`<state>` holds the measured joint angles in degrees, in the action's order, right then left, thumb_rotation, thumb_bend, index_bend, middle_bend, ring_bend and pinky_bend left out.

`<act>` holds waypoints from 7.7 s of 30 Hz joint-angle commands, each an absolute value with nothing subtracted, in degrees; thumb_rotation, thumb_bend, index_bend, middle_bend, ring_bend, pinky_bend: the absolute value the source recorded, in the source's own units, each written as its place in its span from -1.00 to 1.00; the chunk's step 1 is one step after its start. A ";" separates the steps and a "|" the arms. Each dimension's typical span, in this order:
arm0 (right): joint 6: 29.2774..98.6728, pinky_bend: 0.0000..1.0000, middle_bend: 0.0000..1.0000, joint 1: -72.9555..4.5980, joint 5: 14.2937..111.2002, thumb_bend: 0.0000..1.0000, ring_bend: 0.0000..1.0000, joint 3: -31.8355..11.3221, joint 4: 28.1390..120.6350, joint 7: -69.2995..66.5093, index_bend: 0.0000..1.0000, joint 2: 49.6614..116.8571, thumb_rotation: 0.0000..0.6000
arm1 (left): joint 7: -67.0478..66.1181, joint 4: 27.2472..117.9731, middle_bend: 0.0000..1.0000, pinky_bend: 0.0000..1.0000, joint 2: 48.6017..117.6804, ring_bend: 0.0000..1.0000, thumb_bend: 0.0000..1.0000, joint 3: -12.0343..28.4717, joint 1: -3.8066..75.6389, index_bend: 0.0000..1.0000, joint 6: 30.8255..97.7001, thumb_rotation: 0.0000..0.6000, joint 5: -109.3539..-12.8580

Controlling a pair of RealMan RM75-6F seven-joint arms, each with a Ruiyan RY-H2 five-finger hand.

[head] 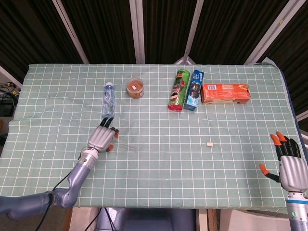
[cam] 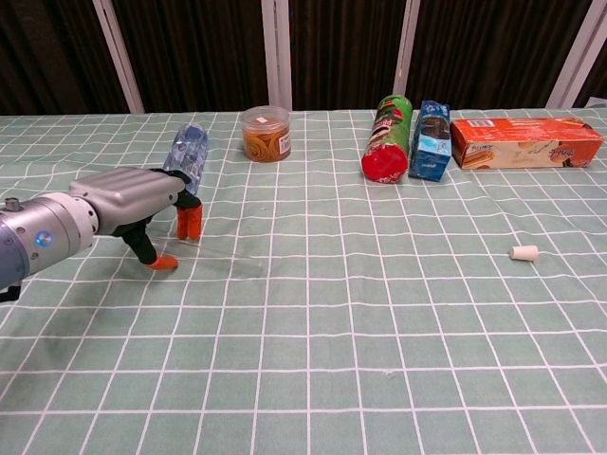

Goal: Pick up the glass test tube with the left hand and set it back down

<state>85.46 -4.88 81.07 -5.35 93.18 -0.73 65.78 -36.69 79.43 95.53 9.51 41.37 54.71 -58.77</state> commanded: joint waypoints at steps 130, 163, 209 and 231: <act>58.61 -0.84 -0.47 -29.65 61.68 -0.34 -0.76 -9.85 75.09 23.24 0.01 89.78 1.00 | 0.60 80.02 0.13 -1.00 87.72 -0.76 0.17 11.83 37.50 0.21 72.86 1.00 -83.33; 59.60 -0.84 -0.42 -29.83 60.48 -0.15 -0.75 -9.44 74.67 24.38 0.19 90.63 1.00 | 1.06 79.81 0.13 -1.00 87.65 -0.76 0.17 11.77 37.21 0.21 73.02 1.00 -83.48; 75.16 -0.84 -0.41 -37.30 83.01 -0.13 -0.75 -15.22 79.18 29.87 0.22 82.27 1.00 | -0.70 73.48 0.13 -1.00 101.27 -0.74 0.17 18.64 42.21 0.21 68.74 1.00 -73.06; 76.52 -0.83 -0.41 -41.93 89.87 -0.10 -0.75 -13.82 69.83 33.36 0.23 87.12 1.00 | 3.27 64.65 0.13 -1.00 107.70 -0.74 0.17 21.41 45.47 0.21 65.13 1.00 -69.48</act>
<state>76.57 -41.65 89.60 -13.88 70.13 33.24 86.84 3.33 64.72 107.63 21.37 45.41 65.21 -69.54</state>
